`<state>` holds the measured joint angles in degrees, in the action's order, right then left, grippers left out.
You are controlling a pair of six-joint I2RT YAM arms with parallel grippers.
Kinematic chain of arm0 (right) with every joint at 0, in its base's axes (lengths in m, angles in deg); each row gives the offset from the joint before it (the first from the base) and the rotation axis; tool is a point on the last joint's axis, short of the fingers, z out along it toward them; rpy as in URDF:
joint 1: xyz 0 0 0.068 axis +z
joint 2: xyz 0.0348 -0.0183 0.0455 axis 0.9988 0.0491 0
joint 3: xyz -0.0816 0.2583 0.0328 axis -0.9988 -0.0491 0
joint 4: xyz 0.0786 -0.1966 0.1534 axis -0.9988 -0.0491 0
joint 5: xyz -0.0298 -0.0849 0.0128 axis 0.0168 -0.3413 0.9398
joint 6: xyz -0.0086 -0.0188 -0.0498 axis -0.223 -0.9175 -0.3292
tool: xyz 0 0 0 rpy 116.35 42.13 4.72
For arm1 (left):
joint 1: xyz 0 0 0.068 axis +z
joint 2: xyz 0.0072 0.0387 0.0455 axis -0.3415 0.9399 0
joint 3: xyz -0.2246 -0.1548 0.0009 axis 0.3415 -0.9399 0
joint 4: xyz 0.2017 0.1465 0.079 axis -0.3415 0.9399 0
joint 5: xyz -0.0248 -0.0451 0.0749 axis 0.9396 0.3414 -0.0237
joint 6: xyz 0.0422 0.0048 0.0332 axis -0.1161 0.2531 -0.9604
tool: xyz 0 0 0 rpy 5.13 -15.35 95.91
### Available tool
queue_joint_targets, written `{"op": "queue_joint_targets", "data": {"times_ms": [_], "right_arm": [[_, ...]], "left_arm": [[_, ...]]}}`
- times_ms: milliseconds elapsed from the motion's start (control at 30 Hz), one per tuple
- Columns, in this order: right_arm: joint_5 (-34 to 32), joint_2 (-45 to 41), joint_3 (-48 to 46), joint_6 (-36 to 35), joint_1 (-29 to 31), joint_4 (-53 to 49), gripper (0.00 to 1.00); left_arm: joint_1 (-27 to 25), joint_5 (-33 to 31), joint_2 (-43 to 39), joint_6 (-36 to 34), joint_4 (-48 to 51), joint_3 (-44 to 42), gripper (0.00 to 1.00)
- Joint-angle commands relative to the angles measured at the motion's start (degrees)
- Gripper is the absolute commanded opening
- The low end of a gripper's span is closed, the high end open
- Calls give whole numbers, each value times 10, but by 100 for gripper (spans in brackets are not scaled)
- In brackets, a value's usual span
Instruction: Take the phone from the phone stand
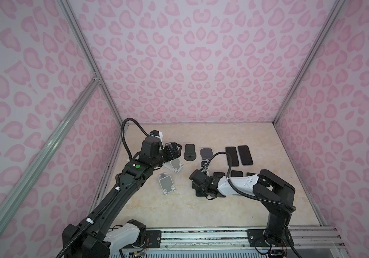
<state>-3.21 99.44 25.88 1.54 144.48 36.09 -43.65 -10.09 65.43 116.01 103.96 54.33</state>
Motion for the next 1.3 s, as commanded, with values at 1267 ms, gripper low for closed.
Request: {"op": "queue_joint_targets", "data": {"times_ms": [1267], "right_arm": [[-11,-278,22,-147,16,-214,89]], "left_arm": [[-3,-64,-42,-85,-2,33,97]]}}
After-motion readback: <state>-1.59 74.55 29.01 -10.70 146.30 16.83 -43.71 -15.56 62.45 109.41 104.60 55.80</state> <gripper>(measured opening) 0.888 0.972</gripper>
